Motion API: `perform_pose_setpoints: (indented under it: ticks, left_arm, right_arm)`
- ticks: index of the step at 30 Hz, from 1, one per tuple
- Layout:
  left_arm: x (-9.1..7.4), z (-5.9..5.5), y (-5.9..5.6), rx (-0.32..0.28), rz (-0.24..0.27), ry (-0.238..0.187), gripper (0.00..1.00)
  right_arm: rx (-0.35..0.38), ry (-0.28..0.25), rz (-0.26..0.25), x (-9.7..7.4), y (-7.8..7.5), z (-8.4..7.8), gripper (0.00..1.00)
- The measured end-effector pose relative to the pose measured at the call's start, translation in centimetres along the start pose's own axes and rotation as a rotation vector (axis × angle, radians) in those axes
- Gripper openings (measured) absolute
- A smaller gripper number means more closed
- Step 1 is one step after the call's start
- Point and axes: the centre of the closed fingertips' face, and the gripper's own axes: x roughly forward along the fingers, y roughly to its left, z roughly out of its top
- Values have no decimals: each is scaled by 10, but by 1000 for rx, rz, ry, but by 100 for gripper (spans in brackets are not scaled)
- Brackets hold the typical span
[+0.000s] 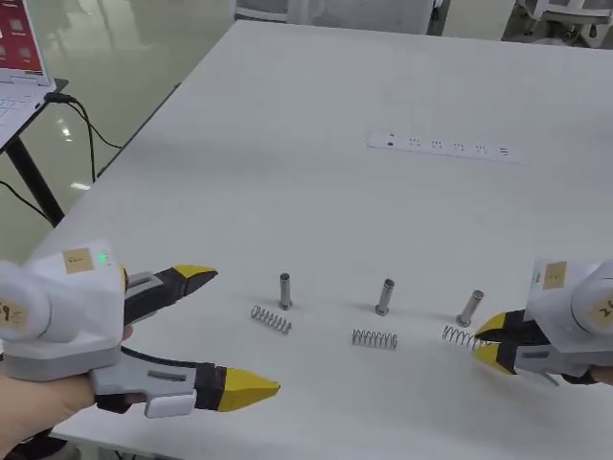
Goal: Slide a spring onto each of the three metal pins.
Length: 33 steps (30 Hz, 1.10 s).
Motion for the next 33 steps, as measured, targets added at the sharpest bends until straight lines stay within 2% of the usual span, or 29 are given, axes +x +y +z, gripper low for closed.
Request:
perform_pose_setpoints:
  ticks: [6, 9, 11, 15, 21, 24, 29, 33]
  left_arm:
    - [8, 4, -7, 5, -40, -13, 85]
    - [15, -1, -15, 36, -96, 26, 81]
    - [20, -3, -19, 42, -127, 39, 76]
    - [28, -6, -21, 55, -161, 67, 70]
    - [43, -3, -26, 79, -219, 88, 62]
    - [55, 0, -34, 78, -260, 93, 57]
    - [74, 2, -48, 111, -322, 109, 51]
    - [86, 4, -54, 123, -351, 119, 47]
  right_arm:
    - [-24, -15, 19, -5, 12, 13, 8]
    - [-64, -8, 24, -7, 17, 18, 8]
    - [-66, -19, 31, -9, 21, 23, 8]
    - [-76, -32, 40, -11, 27, 30, 8]
    - [-103, -40, 49, -13, 34, 37, 8]
    - [-118, -37, 51, -13, 37, 39, 8]
    - [-128, -46, 54, -16, 41, 44, 8]
    - [-125, -54, 55, -17, 43, 47, 8]
